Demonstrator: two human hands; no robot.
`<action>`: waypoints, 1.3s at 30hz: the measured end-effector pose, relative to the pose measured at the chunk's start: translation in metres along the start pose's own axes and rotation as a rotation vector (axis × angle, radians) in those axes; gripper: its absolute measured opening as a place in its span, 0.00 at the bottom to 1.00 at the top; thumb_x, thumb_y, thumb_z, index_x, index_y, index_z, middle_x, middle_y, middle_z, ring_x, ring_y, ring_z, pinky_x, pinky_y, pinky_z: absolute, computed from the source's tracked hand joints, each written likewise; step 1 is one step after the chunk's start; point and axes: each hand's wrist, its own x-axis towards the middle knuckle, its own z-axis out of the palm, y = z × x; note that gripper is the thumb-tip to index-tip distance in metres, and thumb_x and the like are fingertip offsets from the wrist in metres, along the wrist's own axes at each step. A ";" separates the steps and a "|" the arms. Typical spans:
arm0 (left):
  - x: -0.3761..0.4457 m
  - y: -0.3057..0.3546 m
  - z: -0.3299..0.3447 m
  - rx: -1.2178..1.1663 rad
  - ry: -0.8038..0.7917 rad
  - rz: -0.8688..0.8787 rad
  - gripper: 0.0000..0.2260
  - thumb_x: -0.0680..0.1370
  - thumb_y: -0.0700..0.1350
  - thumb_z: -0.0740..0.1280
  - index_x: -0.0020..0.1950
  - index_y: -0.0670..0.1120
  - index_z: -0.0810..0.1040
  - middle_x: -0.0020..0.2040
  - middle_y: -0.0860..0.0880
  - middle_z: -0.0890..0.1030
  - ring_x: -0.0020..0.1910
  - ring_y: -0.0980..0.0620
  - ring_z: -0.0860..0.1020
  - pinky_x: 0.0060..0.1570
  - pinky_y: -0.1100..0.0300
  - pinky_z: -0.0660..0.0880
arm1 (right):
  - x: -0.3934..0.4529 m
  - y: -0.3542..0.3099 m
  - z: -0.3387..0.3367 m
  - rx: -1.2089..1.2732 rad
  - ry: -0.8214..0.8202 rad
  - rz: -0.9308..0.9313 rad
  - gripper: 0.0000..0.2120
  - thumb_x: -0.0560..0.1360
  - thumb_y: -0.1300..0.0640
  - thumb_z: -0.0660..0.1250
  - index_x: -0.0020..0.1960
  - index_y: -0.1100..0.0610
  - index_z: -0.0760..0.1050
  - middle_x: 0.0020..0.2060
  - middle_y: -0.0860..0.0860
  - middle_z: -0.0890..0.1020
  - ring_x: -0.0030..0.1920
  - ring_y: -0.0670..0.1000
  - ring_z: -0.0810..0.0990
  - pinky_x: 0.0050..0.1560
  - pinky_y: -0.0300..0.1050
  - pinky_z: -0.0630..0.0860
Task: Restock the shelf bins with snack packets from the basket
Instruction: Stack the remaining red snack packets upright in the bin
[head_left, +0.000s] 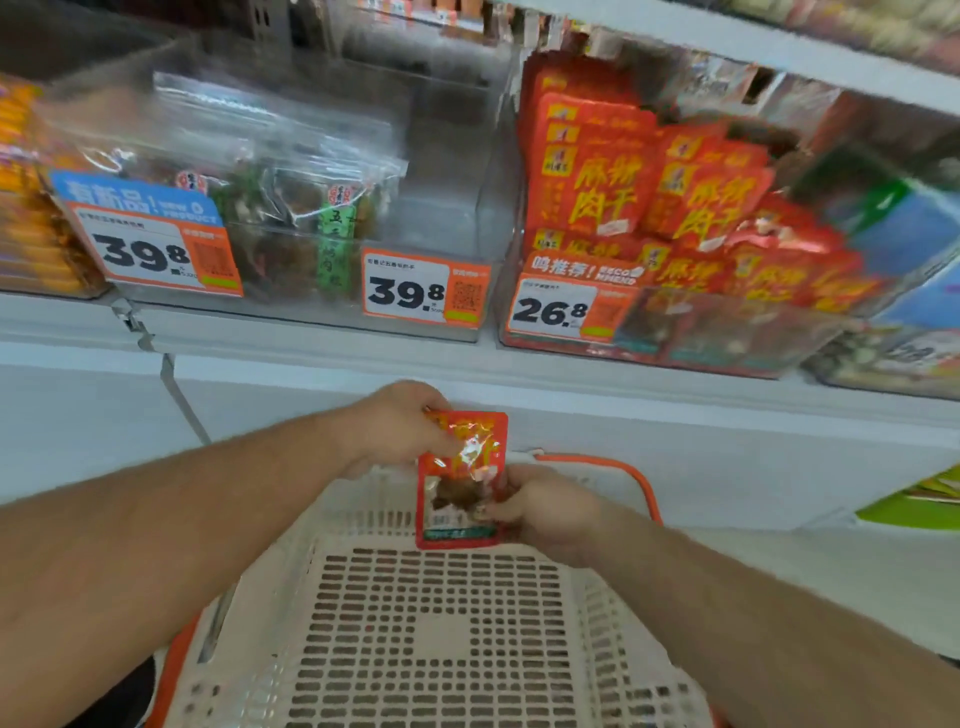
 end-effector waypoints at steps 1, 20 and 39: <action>0.000 0.007 0.003 -0.011 0.019 0.043 0.08 0.72 0.39 0.75 0.49 0.45 0.79 0.47 0.41 0.83 0.44 0.46 0.81 0.47 0.50 0.80 | -0.011 -0.009 -0.005 -0.048 0.018 -0.013 0.10 0.73 0.75 0.64 0.50 0.63 0.76 0.48 0.60 0.81 0.50 0.57 0.80 0.53 0.49 0.79; -0.035 0.136 0.041 0.103 0.393 0.691 0.14 0.74 0.44 0.74 0.38 0.61 0.73 0.36 0.63 0.77 0.37 0.66 0.76 0.35 0.72 0.69 | -0.146 -0.123 -0.060 -0.401 0.611 -0.621 0.09 0.72 0.66 0.73 0.43 0.52 0.78 0.39 0.54 0.84 0.41 0.50 0.81 0.47 0.54 0.80; -0.007 0.120 0.053 0.218 0.477 0.657 0.21 0.77 0.43 0.68 0.69 0.53 0.74 0.57 0.56 0.75 0.51 0.54 0.76 0.55 0.55 0.76 | -0.138 -0.201 -0.105 -0.305 0.915 -0.822 0.07 0.78 0.54 0.69 0.53 0.54 0.81 0.41 0.53 0.85 0.34 0.49 0.83 0.39 0.44 0.77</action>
